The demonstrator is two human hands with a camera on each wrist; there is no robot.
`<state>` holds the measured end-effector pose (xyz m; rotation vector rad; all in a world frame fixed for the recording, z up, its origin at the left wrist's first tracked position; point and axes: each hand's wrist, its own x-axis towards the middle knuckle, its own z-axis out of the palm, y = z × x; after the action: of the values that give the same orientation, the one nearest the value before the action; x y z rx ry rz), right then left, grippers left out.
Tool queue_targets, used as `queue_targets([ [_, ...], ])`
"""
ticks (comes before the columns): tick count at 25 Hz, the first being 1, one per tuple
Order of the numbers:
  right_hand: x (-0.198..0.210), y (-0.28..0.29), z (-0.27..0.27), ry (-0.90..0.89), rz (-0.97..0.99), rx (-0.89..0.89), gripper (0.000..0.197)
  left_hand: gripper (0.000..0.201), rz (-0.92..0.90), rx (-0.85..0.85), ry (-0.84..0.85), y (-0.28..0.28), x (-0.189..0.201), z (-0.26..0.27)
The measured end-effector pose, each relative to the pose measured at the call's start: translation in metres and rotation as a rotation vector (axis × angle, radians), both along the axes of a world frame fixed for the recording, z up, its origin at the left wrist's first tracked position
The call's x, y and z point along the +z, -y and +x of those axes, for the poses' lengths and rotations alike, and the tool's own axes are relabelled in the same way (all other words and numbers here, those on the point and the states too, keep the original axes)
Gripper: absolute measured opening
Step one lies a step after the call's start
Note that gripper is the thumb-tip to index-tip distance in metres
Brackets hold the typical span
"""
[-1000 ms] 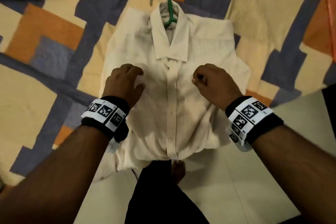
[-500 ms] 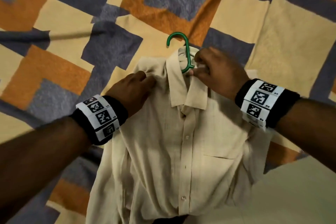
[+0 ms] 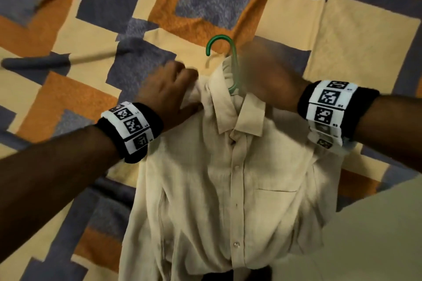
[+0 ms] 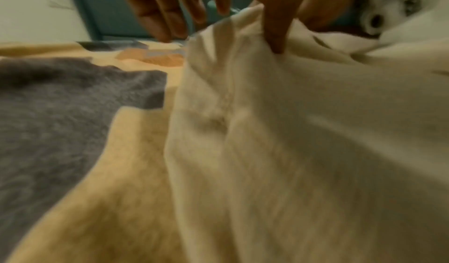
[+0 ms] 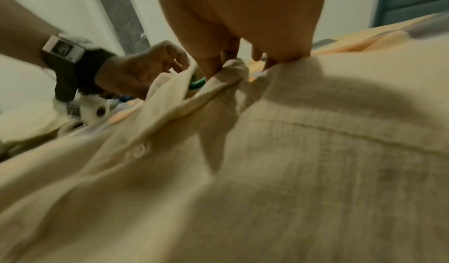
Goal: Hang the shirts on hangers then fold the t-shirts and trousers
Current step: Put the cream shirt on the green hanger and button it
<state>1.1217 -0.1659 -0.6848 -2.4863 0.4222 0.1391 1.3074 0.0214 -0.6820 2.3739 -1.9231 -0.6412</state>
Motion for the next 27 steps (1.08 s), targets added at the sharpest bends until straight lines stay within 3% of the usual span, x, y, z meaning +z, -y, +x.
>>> queue_targets([
  [2, 0.018, -0.005, -0.021, 0.049, 0.167, -0.137, 0.008, 0.086, -0.009, 0.070, 0.008, -0.002, 0.017, -0.003],
  [3, 0.033, -0.009, -0.034, 0.054, 0.209, -0.163, 0.009, 0.083, 0.021, 0.075, -0.045, -0.003, 0.029, -0.007],
  [7, 0.115, -0.033, -0.104, 0.108, 0.153, -0.085, 0.023, 0.048, -0.093, -0.071, -0.369, -0.019, 0.104, -0.059],
  [9, 0.155, -0.050, -0.143, 0.140, 0.129, -0.153, 0.031, 0.045, -0.173, -0.102, -0.296, -0.038, 0.146, -0.086],
  [14, 0.296, -0.133, -0.276, 0.202, 0.171, -0.403, 0.022, 0.056, -0.174, -0.154, -0.115, -0.099, 0.281, -0.181],
  [16, 0.312, -0.152, -0.301, 0.191, 0.168, -0.436, 0.026, 0.047, -0.088, -0.105, -0.121, -0.109, 0.298, -0.202],
  [18, 0.360, -0.180, -0.358, 0.213, 0.076, -0.502, 0.028, 0.034, -0.075, -0.115, -0.086, -0.119, 0.338, -0.248],
  [21, 0.410, -0.209, -0.449, 0.251, -0.089, -0.666, 0.039, 0.031, -0.101, -0.185, -0.091, -0.108, 0.385, -0.313],
  [23, 0.438, -0.223, -0.498, 0.266, -0.177, -0.772, 0.033, 0.031, -0.087, -0.241, -0.097, -0.083, 0.411, -0.348],
  [27, 0.474, -0.231, -0.556, 0.238, -0.277, -0.907, 0.032, 0.033, -0.040, -0.401, -0.119, -0.041, 0.448, -0.398],
])
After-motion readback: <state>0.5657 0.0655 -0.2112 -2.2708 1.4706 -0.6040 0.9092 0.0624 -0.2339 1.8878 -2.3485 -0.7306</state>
